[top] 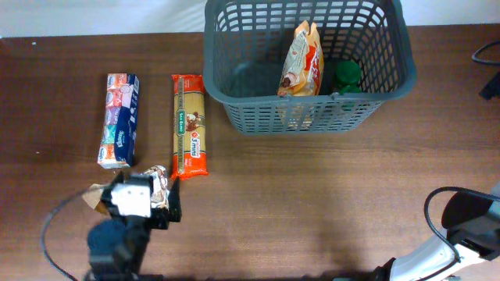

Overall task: Pack container
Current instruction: 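Move the left gripper over the red San Remo spaghetti packet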

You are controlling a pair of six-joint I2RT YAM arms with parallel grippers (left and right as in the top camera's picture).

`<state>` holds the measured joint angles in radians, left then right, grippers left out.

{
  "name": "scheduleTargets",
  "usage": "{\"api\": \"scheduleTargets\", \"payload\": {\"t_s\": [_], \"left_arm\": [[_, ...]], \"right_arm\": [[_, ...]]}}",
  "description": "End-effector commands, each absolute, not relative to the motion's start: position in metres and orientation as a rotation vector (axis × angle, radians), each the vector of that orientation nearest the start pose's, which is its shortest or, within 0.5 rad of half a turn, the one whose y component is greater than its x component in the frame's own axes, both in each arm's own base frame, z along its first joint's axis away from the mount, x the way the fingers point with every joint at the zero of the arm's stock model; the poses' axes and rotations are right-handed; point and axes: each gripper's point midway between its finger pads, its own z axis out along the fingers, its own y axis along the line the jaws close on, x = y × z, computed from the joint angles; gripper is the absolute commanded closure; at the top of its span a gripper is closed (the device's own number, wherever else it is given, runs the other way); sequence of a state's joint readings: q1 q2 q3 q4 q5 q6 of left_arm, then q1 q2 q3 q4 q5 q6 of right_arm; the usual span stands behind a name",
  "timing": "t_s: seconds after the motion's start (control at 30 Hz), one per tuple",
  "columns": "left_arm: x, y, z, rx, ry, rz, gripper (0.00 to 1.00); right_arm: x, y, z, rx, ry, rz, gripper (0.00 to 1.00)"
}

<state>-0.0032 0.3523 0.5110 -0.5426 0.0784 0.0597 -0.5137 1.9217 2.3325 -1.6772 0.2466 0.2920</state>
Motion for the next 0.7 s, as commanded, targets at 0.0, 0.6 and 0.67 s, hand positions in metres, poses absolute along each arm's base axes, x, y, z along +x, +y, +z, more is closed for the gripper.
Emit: {"api": "scheduleTargets", "payload": {"t_s": [0.0, 0.6, 0.67], "left_arm": [[0.251, -0.019, 0.241, 0.163, 2.060, -0.058, 0.01], [0.346, -0.040, 0.200, 0.087, 2.649, -0.313, 0.01], [0.352, -0.039, 0.195, 0.084, 2.664, -0.310, 0.01]], "right_arm": [[0.311, -0.228, 0.284, 1.187, 2.582, -0.419, 0.01], [0.311, -0.229, 0.284, 1.188, 2.581, -0.419, 0.01], [0.311, -0.229, 0.284, 1.188, 2.581, -0.419, 0.01]]}}
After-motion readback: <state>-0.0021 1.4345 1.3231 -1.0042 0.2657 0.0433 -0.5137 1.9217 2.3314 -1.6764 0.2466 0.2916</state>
